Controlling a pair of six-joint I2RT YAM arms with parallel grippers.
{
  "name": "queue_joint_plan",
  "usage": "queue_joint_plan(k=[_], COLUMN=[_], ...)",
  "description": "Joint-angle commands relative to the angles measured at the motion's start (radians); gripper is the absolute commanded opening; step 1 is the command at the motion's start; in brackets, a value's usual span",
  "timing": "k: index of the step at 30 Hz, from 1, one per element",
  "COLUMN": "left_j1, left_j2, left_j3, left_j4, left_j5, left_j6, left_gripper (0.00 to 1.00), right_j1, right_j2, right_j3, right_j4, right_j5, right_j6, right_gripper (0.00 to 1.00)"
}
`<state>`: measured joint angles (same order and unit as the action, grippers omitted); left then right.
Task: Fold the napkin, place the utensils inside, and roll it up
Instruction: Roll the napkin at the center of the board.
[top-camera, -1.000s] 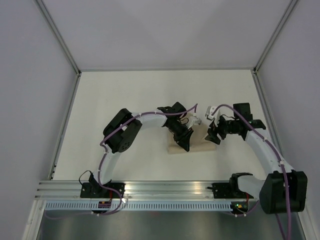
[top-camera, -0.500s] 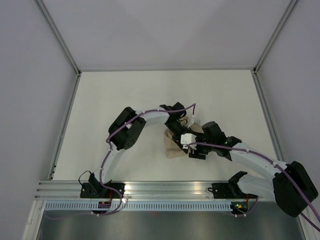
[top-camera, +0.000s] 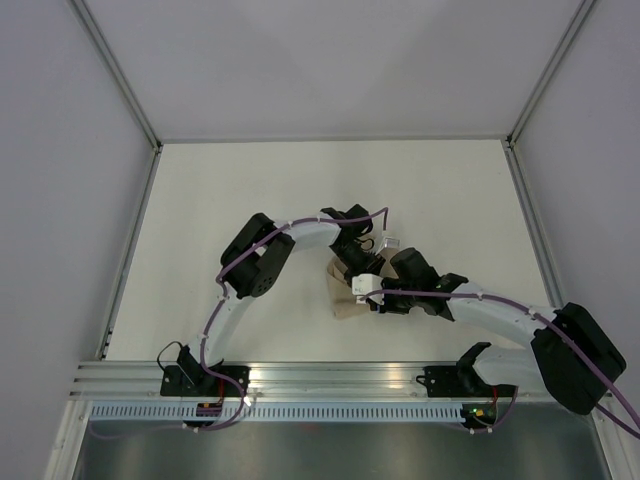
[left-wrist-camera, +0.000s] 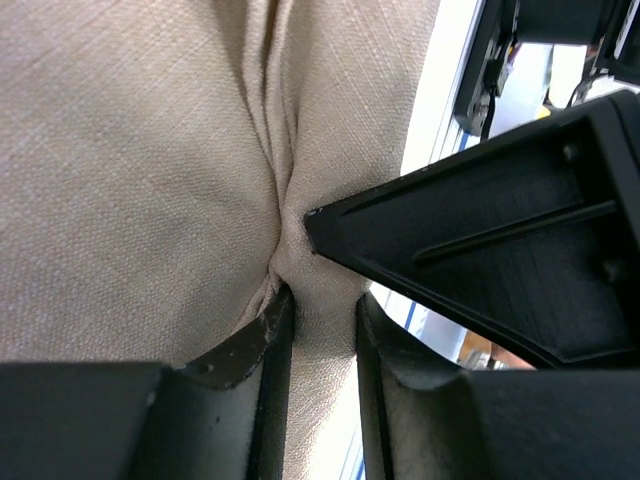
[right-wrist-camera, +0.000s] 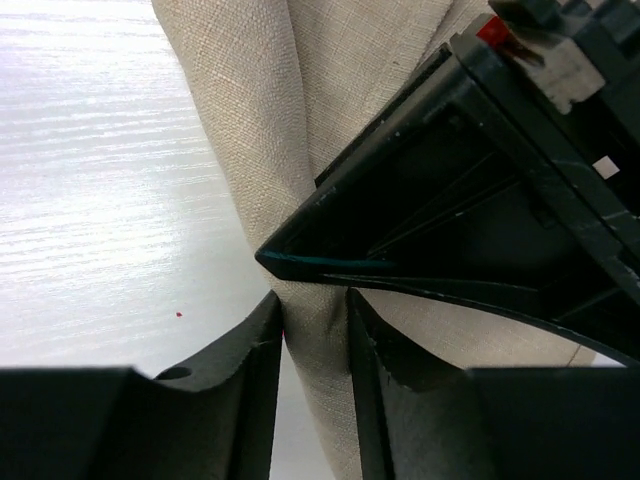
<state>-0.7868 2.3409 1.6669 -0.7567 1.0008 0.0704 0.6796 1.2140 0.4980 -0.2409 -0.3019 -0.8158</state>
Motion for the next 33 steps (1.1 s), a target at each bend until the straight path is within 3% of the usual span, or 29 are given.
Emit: queue_joint_plan(k=[1, 6, 8, 15, 20, 26, 33], left_j1=[0.017, 0.053, 0.073, 0.124, 0.202, 0.276, 0.256], left_j2=[-0.006, -0.116, -0.147, -0.284, -0.443, -0.681, -0.888], left_j3=[-0.033, -0.058, -0.068, -0.12, -0.323, -0.59, -0.869], left_j4=[0.042, 0.176, 0.216, 0.347, 0.587, 0.848, 1.088], left_j5=[-0.154, -0.094, -0.077, -0.105, -0.241, -0.413, -0.547], left_j6=[-0.102, -0.211, -0.256, -0.363, -0.5, -0.56, -0.531], left_gripper=[0.33, 0.39, 0.51, 0.52, 0.49, 0.5, 0.5], right_j1=[-0.002, -0.008, -0.02, -0.08, -0.146, -0.238, -0.293], right_j2=[0.024, 0.048, 0.059, 0.151, 0.238, 0.409, 0.663], right_j3=[0.024, 0.05, 0.063, 0.149, 0.241, 0.384, 0.562], right_j4=[-0.012, -0.064, -0.086, -0.214, -0.308, -0.493, -0.688], right_j5=[-0.006, -0.057, -0.092, -0.215, -0.313, -0.397, -0.465], right_j6=[-0.009, -0.026, -0.036, -0.083, -0.135, -0.216, -0.31], right_gripper=[0.35, 0.32, 0.32, 0.3, 0.3, 0.3, 0.3])
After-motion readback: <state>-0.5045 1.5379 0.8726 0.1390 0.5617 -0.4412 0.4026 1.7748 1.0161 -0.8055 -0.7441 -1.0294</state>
